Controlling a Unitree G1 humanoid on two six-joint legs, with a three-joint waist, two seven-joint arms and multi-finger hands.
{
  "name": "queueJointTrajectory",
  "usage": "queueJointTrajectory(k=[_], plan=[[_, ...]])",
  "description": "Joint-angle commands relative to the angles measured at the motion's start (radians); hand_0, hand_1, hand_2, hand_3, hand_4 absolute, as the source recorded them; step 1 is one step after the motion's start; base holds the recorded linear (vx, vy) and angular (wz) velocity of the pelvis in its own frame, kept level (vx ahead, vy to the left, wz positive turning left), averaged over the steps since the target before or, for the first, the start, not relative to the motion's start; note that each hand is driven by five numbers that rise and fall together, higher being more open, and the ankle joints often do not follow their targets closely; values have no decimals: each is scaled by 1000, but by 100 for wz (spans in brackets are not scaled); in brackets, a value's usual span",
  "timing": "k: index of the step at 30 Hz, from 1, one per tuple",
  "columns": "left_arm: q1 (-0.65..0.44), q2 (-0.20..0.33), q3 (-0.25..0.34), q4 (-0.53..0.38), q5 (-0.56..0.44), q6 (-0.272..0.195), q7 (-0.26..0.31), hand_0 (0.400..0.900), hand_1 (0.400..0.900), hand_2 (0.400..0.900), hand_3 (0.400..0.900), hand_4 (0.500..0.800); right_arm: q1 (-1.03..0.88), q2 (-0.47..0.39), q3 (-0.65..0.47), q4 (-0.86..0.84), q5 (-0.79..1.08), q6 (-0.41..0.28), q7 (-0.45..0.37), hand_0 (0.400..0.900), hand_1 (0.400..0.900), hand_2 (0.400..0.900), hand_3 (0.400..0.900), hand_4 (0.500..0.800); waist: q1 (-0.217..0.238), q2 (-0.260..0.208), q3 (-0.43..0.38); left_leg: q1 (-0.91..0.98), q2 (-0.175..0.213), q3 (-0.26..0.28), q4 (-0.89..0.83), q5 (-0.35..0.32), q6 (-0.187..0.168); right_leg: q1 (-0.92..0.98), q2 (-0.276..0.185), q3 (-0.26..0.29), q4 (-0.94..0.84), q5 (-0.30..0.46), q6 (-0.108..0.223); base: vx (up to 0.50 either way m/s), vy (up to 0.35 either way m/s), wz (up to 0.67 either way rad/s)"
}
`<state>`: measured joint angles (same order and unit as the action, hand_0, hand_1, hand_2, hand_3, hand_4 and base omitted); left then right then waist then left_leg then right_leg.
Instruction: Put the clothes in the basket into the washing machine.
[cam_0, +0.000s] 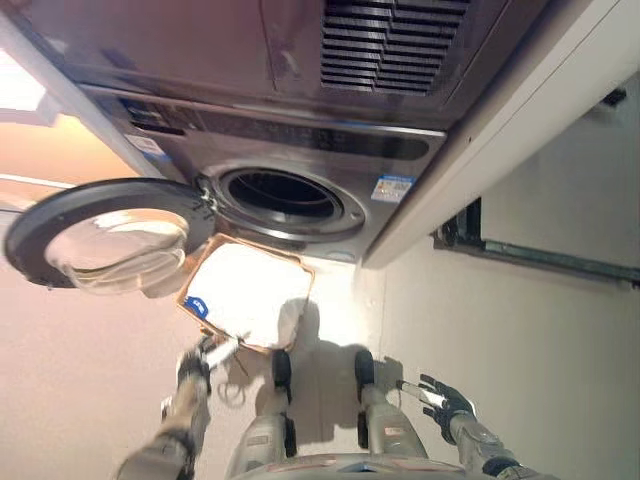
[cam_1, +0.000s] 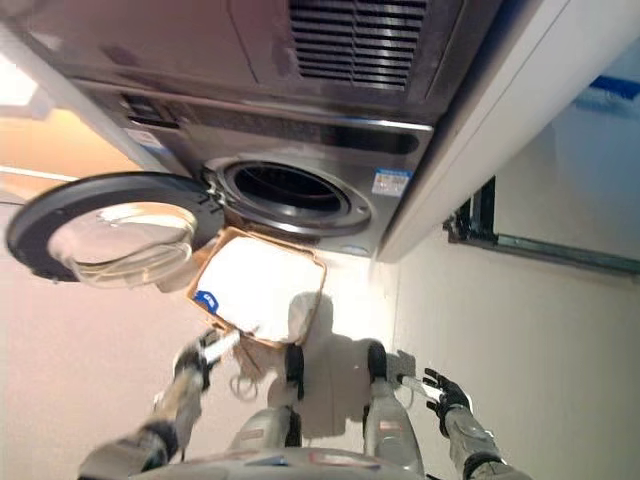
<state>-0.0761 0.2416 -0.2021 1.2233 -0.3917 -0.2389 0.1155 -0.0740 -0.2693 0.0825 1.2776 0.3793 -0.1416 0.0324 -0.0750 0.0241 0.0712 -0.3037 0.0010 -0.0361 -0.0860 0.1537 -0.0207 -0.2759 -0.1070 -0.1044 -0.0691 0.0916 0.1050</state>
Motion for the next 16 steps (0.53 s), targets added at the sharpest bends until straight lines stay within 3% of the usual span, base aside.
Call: queueJointTrajectory(k=[1, 9, 16], plan=[[-21, 6, -2, 19, 159, -43, -57, 900, 900, 900, 900, 800, 69, -48, -13, 28, -43, -8, 29, 900, 900, 900, 900, 800, 19, -23, -34, 72, -38, -28, -1, -81, 18, 19, 26, -25, 26, 12, -22, 2, -44, 23], [109, -13, 26, 108, 253, -17, -152, 900, 900, 900, 900, 800, 136, -24, -14, 61, -133, 1, 77, 900, 900, 900, 900, 800, 66, -16, -114, 194, -39, -55, -1, -105, 22, 168, 27, -73, 13, -31, -16, 10, -28, 20], [117, -55, 14, 101, 261, -13, -175, 900, 900, 900, 900, 800, 172, 19, 26, 57, -183, 9, 83, 900, 900, 900, 900, 800, 71, -19, -168, 250, -46, -62, 1, -126, 30, 231, 25, -87, 24, -58, -14, -6, -1, 11]])
